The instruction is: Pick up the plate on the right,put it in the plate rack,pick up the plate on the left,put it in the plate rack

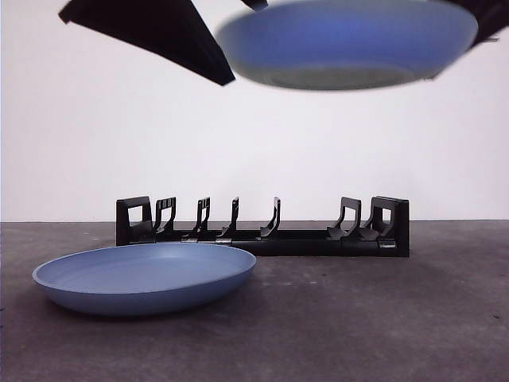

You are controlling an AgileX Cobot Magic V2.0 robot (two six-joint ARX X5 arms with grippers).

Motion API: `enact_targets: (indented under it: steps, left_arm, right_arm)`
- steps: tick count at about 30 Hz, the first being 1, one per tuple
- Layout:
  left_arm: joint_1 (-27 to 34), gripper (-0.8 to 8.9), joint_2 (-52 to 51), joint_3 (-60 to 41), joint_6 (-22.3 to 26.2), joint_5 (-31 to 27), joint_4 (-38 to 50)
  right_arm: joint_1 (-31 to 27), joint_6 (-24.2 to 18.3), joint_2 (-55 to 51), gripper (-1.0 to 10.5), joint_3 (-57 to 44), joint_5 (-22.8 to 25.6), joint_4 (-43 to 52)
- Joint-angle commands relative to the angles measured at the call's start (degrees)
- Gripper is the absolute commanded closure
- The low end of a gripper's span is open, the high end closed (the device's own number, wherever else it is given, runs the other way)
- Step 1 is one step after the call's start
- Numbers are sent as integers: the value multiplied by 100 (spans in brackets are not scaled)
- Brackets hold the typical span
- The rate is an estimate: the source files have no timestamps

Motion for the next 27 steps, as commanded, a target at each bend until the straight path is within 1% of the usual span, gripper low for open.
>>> enact_targets:
  steps: [1, 3, 6, 9, 12, 13, 17, 24, 27]
  left_arm:
    - [-52, 274, 28, 7, 79, -17, 48]
    - [-94, 422, 28, 7, 44, -20, 46]
    - [-138, 579, 26, 4, -39, -20, 42]
    - [-173, 720, 26, 7, -179, -15, 20]
    - [-262, 802, 26, 7, -177, -17, 17]
    - [-291, 820, 26, 7, -175, -17, 17]
    - [-323, 819, 26, 7, -175, -15, 17]
    - [-323, 820, 26, 7, -175, -17, -11]
    - [-326, 820, 26, 4, -175, -15, -74]
  right_arm:
    - [101, 7, -24, 963, 118, -59, -20]
    - [149, 103, -26, 963, 146, -61, -11]
    - [164, 114, -26, 963, 146, -39, -20]
    - [164, 127, -26, 963, 146, -37, -20]
    - [164, 136, -26, 963, 146, 31, -17]
    - [164, 146, -26, 963, 146, 63, -17]
    - [164, 153, -24, 963, 146, 197, -2]
    - [164, 151, -24, 963, 146, 208, 9]
    - [164, 151, -24, 963, 146, 363, 9]
